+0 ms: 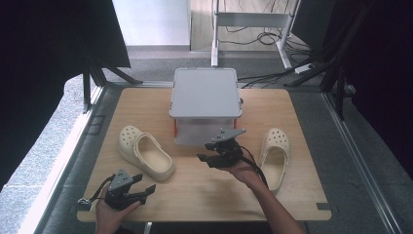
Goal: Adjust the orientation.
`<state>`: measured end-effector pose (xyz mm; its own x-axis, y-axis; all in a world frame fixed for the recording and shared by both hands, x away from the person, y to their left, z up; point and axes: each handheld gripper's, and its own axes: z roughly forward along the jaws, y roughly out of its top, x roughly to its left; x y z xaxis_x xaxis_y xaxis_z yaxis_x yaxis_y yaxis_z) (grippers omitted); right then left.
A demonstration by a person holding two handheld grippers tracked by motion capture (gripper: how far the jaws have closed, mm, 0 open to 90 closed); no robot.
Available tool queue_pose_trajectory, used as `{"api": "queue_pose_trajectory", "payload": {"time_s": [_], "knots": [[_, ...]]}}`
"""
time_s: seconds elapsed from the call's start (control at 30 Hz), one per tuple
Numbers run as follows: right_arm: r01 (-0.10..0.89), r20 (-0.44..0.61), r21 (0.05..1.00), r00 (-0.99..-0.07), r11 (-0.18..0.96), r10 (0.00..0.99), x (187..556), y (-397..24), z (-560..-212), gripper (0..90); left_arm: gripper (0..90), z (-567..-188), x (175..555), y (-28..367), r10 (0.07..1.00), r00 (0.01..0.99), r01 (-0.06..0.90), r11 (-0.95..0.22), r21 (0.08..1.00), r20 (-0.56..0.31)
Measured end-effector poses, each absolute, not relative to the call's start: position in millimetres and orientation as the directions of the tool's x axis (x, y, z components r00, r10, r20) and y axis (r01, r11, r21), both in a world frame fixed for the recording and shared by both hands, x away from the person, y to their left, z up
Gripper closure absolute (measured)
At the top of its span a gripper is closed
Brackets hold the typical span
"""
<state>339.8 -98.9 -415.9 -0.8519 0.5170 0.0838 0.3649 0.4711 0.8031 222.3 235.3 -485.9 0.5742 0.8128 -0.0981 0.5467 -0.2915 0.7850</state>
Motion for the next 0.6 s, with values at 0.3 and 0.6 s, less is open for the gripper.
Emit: {"api": "queue_pose_trajectory", "payload": {"time_s": [0.3, 0.6], "knots": [[0.347, 0.075, 0.780, -0.878, 0.521, 0.472, 350.1, -64.3, -420.4, 50.9, 33.4, -488.5, 225.4, 246.7, 0.828, 0.545, 0.580, -0.256, 0.773, -0.134], [0.340, 0.060, 0.750, -0.889, 0.567, 0.454, 365.7, -27.8, -429.8, 51.5, 33.5, -488.5, 225.3, 246.6, 0.822, 0.552, 0.582, -0.257, 0.771, -0.143]]}}
